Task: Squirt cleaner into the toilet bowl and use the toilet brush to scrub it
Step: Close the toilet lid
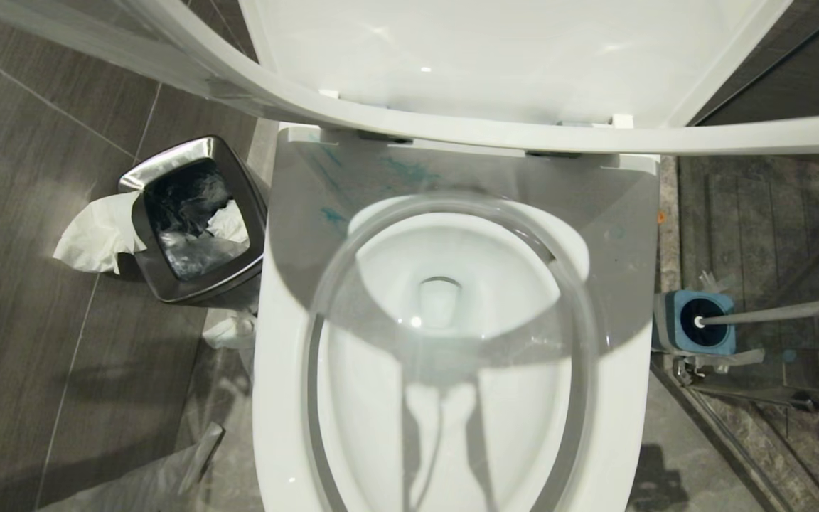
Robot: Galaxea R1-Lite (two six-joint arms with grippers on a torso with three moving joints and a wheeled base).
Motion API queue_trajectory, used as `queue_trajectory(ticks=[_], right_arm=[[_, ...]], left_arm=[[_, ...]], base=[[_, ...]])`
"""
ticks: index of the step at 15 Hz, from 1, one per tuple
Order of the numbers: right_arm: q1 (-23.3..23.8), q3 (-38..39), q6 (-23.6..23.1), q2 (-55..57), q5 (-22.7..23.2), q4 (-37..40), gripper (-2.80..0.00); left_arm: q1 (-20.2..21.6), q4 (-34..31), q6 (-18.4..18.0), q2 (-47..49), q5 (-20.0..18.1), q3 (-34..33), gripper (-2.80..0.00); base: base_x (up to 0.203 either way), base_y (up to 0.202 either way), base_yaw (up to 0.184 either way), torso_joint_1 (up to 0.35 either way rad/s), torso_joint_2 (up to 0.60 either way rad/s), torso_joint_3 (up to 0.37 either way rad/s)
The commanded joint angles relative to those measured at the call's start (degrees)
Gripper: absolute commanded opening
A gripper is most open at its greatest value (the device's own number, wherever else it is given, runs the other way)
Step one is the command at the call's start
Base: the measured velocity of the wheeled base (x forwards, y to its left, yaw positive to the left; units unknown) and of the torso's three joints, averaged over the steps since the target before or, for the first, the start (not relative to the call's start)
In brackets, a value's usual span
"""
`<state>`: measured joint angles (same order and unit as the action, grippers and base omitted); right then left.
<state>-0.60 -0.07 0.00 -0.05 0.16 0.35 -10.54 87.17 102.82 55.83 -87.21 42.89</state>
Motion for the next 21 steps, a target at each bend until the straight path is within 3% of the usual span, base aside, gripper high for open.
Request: queue_trajectory(ticks=[1,5,21], right_arm=[[-0.02,-0.01,0.0,0.05,0.02,0.0,-2.8],[-0.02,-0.01,0.0,0.05,0.02,0.0,-2.8],[-0.02,-0.01,0.0,0.05,0.02,0.0,-2.8]], left_arm=[[0.0,0.49,0.62,0.13,-0.46,-0.08,-2.8],[0.0,0.49,0.54,0.24,-0.46,-0.26,-2.8],[0.0,0.49,0.46,0.15,-0.46,-0.87,-2.8]], base=[[0.0,0.0,0.0,0.0,0.0,0.0],[-0.128,0.0,-0.001,-0.003,0.0,0.002],[0.0,0.0,0.0,0.0,0.0,0.0]])
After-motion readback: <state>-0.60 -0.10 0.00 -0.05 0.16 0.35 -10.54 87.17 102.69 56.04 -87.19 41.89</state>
